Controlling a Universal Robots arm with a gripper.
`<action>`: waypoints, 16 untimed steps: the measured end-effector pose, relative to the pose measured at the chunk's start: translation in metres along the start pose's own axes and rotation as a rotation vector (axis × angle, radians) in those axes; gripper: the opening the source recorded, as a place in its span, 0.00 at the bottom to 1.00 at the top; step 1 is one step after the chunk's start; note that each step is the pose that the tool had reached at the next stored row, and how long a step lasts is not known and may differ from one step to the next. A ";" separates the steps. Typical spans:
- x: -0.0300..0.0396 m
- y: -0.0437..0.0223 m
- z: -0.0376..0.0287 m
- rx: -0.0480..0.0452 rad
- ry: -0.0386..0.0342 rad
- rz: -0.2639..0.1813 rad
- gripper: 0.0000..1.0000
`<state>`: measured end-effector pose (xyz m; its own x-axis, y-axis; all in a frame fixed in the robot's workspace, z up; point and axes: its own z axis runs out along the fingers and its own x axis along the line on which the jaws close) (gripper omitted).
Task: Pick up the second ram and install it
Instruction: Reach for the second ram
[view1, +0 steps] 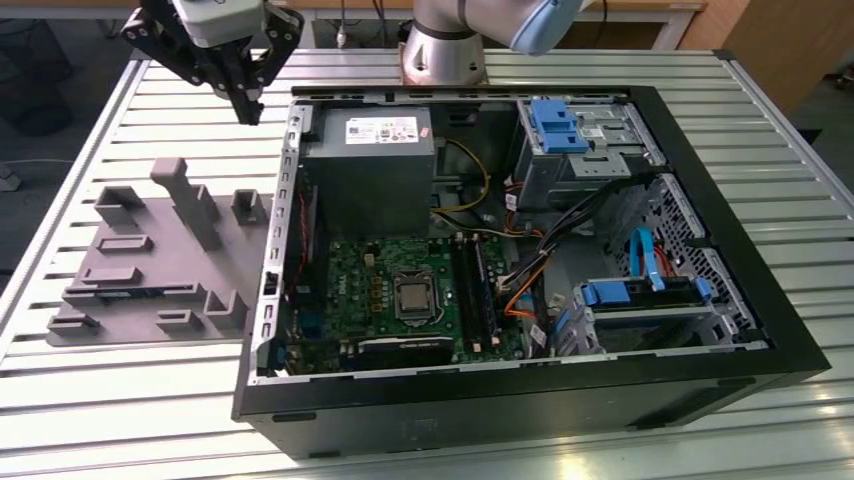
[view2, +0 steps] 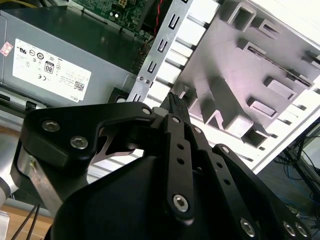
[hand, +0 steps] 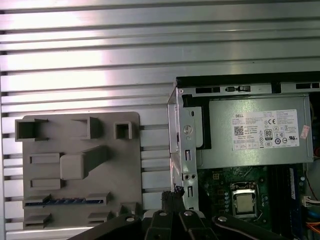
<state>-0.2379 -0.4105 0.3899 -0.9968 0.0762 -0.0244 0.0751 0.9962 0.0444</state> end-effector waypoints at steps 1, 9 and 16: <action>0.0001 0.0000 0.0000 -0.0001 -0.0001 0.000 0.11; 0.0083 -0.0006 -0.0002 0.0000 0.0000 0.000 0.11; 0.0157 -0.0012 -0.0002 0.0000 -0.0001 0.000 0.11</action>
<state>-0.2536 -0.4105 0.3896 -0.9968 0.0763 -0.0245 0.0751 0.9962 0.0443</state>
